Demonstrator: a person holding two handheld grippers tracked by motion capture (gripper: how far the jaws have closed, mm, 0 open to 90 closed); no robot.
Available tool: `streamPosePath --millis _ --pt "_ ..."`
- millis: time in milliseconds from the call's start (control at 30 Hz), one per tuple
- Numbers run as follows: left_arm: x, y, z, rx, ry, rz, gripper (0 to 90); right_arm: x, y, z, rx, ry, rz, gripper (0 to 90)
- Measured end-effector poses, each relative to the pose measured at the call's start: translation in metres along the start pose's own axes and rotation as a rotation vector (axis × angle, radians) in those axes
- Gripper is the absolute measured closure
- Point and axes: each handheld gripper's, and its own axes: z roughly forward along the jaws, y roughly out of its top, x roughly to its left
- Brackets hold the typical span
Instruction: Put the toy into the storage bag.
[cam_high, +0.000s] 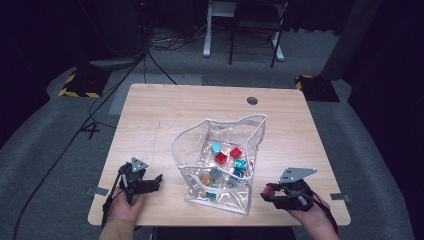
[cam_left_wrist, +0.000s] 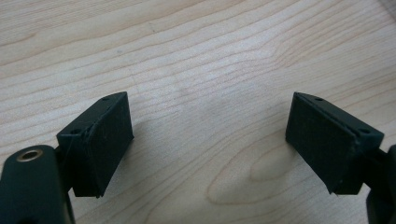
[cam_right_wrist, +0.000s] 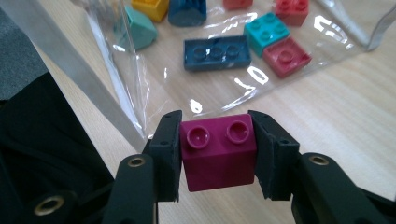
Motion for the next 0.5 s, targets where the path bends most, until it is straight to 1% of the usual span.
streamPosePath --millis 267,500 --pt "0.000 0.000 0.000 0.000 0.000 0.000 15.2 -0.007 0.022 -0.019 -0.015 0.007 -0.008 57.4" --pt "0.000 0.000 0.000 -0.001 0.002 0.001 15.2 -0.013 0.043 -0.036 -0.044 0.009 -0.018 57.6"
